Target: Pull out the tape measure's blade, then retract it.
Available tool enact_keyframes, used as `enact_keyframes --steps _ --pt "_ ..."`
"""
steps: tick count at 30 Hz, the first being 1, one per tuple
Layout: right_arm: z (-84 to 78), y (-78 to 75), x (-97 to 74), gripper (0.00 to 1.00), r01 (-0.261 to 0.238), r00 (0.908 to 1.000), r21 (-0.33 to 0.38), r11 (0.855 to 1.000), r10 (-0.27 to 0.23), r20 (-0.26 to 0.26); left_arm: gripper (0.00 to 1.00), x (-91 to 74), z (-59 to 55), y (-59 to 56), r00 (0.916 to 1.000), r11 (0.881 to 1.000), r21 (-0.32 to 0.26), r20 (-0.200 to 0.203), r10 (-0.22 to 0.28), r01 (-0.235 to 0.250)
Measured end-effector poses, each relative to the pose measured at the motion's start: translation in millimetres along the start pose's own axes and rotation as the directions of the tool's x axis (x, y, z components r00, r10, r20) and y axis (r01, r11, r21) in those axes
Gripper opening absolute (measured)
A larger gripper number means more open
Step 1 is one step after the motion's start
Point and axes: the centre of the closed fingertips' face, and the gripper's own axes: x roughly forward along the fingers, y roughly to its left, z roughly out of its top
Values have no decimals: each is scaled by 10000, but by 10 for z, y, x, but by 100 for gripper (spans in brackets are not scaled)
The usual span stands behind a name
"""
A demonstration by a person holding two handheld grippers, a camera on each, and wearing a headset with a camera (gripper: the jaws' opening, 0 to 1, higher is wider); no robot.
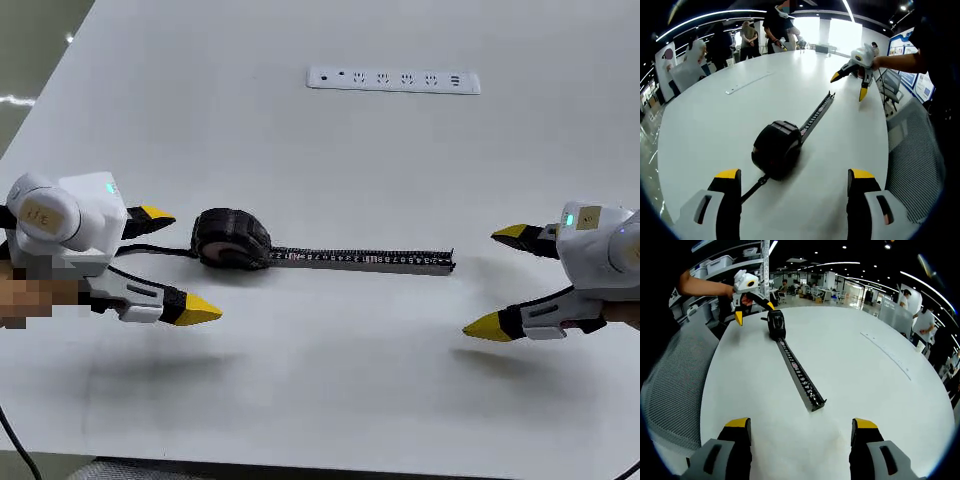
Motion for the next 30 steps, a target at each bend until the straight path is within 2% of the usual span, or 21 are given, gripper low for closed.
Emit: enact_keyframes --steps 6,19,30 --pt "4 52 -13 83 221 9996 334 9992 -227 188 88 -45 35 -22 9987 9991 -224 369 360 -352" --pt "42 169 -47 87 671 9955 1100 9917 -740 599 93 -111 22 -185 9903 9910 -991 968 1000 -904" --pt "68 256 -78 90 1045 9889 1447 9839 -1183 903 98 -127 43 -271 9821 9842 -1251 1252 1409 -1253"
